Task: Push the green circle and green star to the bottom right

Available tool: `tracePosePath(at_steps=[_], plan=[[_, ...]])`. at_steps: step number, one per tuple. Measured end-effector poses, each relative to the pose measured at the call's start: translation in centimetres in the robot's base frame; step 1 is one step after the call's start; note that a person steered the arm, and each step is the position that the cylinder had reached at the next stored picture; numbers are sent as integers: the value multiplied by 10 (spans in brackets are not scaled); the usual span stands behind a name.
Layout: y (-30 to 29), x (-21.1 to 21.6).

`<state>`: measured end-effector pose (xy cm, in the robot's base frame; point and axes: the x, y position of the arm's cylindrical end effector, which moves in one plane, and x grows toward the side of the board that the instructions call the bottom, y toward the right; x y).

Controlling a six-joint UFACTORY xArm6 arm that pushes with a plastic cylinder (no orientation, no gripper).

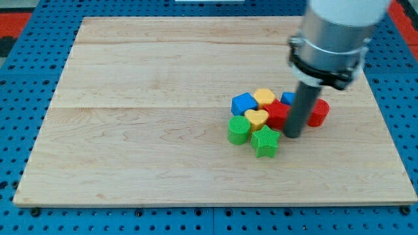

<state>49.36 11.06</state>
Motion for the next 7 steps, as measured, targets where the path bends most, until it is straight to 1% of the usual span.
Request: tracePosePath(at_steps=[1,2,3,4,5,6,7], plan=[[-58,-32],[-95,-50],[-121,-44],[-117,-24],[-95,-14],[-123,-3],[-89,11]])
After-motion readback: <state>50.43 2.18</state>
